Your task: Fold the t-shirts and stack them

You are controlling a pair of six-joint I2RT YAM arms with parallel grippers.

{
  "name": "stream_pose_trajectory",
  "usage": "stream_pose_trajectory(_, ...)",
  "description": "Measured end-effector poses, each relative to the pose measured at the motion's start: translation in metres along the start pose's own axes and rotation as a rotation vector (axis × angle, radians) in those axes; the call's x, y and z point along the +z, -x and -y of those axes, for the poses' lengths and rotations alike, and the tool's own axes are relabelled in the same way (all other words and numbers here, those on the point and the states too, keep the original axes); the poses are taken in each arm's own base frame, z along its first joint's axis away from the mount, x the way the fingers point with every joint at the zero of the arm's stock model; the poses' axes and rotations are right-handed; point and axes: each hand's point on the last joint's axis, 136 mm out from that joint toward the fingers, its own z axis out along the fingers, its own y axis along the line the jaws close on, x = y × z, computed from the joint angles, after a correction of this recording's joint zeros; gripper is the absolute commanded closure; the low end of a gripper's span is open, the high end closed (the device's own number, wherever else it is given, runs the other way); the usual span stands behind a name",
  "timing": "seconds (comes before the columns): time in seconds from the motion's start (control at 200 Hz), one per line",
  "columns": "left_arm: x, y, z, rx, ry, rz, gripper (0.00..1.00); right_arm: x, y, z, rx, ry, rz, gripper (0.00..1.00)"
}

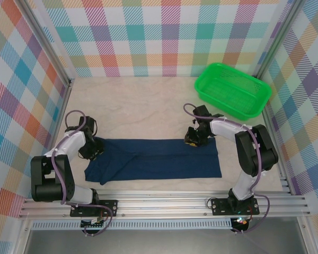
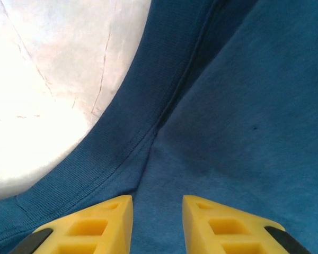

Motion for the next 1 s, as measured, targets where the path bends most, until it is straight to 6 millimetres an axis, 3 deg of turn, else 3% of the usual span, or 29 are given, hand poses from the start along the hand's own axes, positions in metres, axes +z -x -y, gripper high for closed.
stream_pose_trajectory(0.175, 0.011, -0.011, -0.009, 0.017, 0.02, -0.028, 0.67, 0.003, -0.002, -0.001, 0.002, 0.011, -0.016, 0.74)
stream_pose_trajectory(0.5, 0.02, -0.007, -0.005, 0.041, -0.009, 0.006, 0.8, 0.009, -0.004, -0.001, 0.011, 0.019, -0.038, 0.74)
stream_pose_trajectory(0.81, 0.019, -0.005, -0.003, 0.055, -0.016, 0.017, 0.88, 0.009, -0.004, -0.001, 0.011, 0.019, -0.038, 0.75)
stream_pose_trajectory(1.0, 0.016, -0.002, -0.003, 0.061, -0.015, 0.027, 0.88, 0.01, -0.004, -0.001, 0.011, 0.019, -0.038, 0.75)
